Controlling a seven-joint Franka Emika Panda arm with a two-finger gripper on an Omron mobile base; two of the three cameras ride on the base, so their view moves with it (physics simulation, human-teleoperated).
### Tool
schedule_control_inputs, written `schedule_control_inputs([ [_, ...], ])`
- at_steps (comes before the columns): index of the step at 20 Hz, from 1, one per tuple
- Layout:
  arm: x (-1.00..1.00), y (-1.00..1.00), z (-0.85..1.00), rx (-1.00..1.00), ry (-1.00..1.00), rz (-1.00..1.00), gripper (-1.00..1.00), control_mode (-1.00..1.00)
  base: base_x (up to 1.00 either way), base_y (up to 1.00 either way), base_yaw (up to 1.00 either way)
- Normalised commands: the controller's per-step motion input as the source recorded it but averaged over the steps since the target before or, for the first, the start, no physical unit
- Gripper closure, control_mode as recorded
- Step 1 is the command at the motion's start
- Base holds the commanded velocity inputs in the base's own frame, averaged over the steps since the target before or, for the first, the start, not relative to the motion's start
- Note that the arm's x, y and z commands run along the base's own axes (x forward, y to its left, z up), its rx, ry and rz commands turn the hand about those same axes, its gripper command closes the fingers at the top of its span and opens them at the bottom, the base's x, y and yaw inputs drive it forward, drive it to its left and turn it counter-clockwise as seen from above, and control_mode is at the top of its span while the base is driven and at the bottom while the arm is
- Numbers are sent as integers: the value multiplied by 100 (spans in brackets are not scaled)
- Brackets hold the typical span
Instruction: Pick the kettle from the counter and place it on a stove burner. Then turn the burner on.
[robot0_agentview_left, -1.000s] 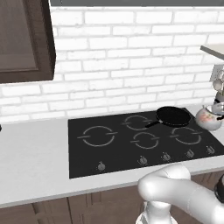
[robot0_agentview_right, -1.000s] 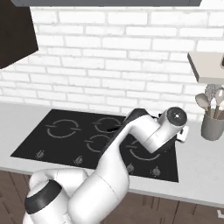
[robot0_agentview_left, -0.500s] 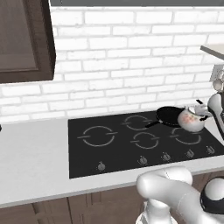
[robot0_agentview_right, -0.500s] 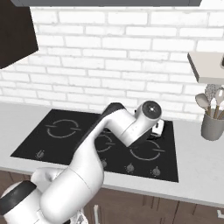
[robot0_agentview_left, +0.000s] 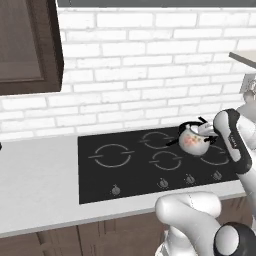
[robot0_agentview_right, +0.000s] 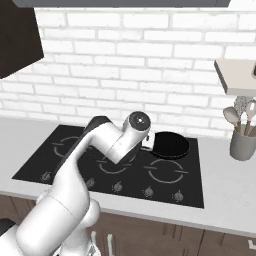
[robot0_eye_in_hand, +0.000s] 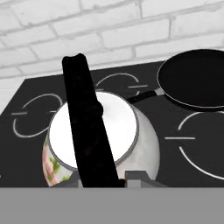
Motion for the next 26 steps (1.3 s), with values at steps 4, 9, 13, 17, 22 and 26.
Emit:
schedule_control_inputs([
  [4,0,99,6,0,0,13,100,-100,0,0,0],
  [9,0,92,8,0,1,13,100,-100,0,0,0],
  [13,0,97,3,0,3,12,100,-100,0,0,0],
  [17,0,97,0,-10,1,2,100,-100,0,0,0],
  [22,5,88,0,-18,2,0,100,-100,0,0,0],
  [26,25,76,0,-11,7,0,100,-100,0,0,0],
])
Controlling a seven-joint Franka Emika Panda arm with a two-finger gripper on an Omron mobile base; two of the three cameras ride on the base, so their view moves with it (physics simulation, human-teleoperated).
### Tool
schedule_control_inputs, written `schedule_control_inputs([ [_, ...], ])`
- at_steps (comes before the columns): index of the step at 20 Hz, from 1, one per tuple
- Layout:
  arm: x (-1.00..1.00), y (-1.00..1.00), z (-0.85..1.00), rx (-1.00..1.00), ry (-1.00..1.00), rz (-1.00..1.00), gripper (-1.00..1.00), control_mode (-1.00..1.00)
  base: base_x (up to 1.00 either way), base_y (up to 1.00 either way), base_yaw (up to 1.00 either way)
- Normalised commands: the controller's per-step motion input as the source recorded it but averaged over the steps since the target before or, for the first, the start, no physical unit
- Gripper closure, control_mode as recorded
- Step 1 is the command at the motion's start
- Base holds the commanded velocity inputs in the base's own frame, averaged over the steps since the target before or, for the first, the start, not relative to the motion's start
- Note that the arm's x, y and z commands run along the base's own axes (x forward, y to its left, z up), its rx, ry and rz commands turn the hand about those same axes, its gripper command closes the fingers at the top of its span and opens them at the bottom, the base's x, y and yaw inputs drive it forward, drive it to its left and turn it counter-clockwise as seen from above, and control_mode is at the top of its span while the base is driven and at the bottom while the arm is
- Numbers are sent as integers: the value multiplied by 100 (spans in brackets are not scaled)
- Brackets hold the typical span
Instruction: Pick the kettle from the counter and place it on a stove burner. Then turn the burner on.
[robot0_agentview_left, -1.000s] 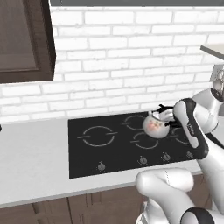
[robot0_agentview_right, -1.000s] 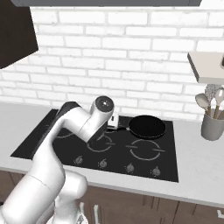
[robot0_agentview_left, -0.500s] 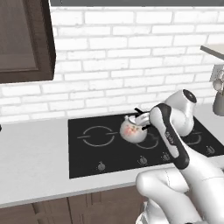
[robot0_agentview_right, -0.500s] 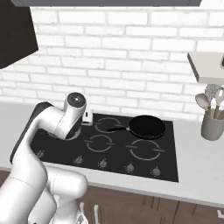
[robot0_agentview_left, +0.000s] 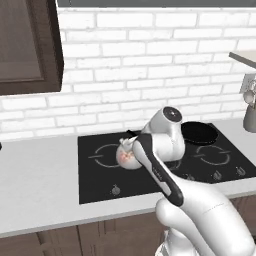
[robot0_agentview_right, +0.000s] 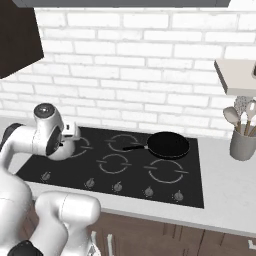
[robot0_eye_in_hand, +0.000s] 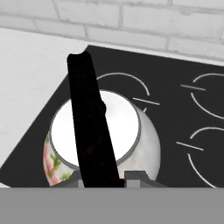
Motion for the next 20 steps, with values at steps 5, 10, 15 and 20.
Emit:
schedule_control_inputs([
  [5,41,38,0,2,14,-2,100,-100,0,0,0],
  [10,51,5,0,18,14,-6,100,-100,0,0,0],
  [15,44,5,-1,8,2,-7,100,-100,0,0,0],
  [20,22,14,-11,-10,0,-9,100,-100,0,0,0],
])
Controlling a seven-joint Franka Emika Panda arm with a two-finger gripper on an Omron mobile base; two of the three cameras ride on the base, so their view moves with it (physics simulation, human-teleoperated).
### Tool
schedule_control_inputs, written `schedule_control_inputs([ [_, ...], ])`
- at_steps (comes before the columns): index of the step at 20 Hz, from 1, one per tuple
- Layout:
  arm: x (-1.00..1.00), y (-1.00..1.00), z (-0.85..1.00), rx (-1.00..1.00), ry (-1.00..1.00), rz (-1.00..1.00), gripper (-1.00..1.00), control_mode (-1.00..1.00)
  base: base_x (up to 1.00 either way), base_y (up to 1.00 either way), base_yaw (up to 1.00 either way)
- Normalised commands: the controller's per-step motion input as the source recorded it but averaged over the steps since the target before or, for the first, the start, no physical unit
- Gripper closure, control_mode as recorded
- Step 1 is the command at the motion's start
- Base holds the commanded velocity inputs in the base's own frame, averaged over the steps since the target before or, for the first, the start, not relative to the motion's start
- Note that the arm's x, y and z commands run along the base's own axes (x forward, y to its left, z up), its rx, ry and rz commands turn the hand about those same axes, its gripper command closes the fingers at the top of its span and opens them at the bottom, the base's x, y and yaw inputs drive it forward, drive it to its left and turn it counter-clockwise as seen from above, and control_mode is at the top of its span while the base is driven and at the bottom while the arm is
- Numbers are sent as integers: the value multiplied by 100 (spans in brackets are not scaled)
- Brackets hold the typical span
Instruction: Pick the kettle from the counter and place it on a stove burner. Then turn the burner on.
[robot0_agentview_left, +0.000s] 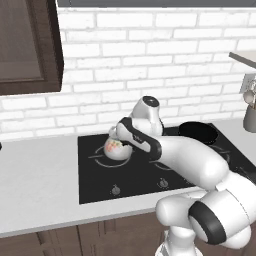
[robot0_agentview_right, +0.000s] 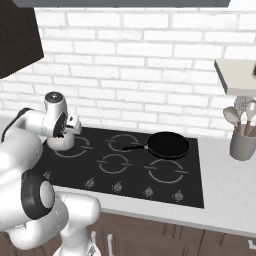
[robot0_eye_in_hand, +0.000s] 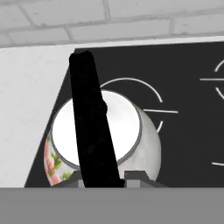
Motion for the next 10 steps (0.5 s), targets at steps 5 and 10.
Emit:
schedule_control_inputs([
  [5,13,0,-8,-7,0,-2,100,-100,0,0,0],
  [10,12,10,-8,0,0,0,100,-100,0,0,0],
])
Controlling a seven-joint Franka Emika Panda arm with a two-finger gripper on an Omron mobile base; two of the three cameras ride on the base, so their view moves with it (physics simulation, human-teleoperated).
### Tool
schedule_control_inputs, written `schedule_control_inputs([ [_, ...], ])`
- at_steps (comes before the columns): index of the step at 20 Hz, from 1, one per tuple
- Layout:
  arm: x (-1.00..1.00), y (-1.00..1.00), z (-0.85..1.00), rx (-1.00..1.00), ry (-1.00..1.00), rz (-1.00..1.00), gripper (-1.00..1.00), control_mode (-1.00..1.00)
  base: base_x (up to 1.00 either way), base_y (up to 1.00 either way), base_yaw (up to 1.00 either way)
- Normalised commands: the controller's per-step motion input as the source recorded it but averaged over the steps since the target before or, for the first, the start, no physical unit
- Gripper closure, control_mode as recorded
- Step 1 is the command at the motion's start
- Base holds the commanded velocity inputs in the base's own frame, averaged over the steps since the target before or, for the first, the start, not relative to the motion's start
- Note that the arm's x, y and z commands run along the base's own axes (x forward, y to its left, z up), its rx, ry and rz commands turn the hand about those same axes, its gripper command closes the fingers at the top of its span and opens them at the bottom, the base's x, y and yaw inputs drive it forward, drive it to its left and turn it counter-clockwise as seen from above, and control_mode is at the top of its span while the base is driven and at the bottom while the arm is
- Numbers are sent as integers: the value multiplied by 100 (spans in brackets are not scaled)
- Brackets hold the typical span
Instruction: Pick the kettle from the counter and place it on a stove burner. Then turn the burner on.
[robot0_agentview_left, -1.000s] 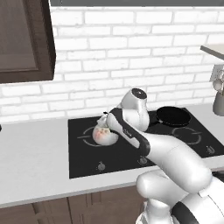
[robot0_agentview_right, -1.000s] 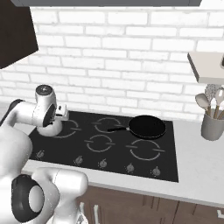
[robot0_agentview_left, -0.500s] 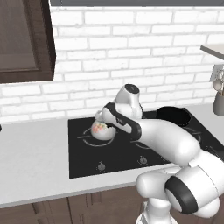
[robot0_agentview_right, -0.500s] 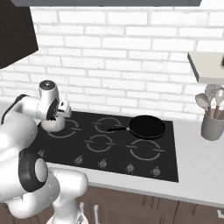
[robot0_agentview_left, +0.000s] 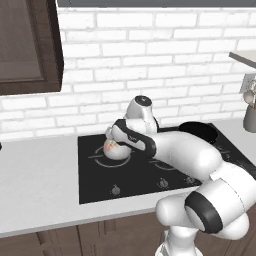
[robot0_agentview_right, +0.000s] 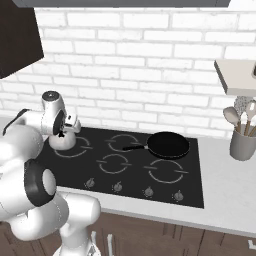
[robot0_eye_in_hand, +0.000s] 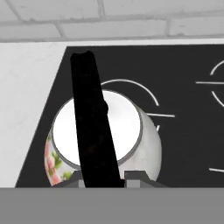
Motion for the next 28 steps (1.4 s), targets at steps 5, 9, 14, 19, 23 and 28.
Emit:
schedule_control_inputs([
  [5,27,15,-26,0,0,0,100,-100,0,0,0],
  [9,27,8,-24,0,-1,0,100,-100,0,0,0],
  [14,20,2,-20,0,-1,0,100,-100,0,0,0],
  [19,15,0,-25,0,-3,0,100,-100,0,0,0],
  [23,22,0,-22,0,-3,0,100,-100,0,0,0],
  [28,20,1,-7,-1,-10,-1,100,-100,0,0,0],
])
